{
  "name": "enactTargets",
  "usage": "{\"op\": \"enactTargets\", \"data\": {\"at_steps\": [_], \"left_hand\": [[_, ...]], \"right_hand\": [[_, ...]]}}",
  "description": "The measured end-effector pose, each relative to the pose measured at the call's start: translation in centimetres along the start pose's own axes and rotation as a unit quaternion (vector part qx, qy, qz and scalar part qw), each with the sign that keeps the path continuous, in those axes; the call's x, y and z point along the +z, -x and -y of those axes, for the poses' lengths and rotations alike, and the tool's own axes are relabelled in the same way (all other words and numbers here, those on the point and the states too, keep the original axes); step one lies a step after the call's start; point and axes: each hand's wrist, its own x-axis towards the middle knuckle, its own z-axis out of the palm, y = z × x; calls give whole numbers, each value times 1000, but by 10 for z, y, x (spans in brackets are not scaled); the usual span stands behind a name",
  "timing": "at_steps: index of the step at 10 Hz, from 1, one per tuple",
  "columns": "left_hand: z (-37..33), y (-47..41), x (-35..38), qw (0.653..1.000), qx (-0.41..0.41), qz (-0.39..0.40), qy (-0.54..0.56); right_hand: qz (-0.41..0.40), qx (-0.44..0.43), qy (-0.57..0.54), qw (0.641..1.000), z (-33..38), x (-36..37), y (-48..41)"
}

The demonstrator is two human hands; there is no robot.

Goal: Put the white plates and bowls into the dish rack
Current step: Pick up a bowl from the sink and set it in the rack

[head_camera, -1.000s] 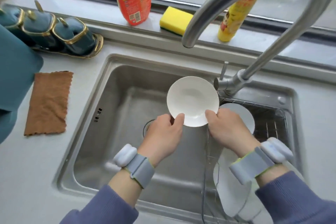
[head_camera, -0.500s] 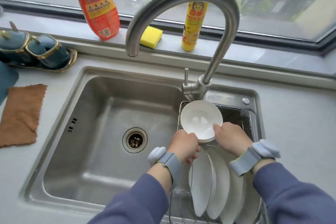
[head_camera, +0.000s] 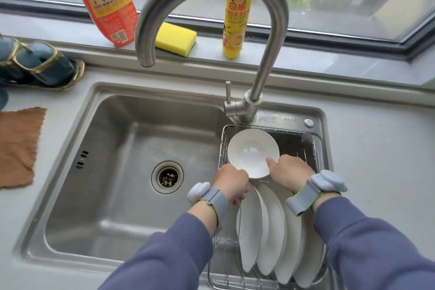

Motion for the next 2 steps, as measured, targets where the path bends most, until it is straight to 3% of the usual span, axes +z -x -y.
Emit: {"op": "enactTargets", "data": {"at_steps": [2], "left_hand": [[2,2,-10,997,19,-6,-68]], "right_hand": [[-13,-20,-22,999,-12,-4,8]]}}
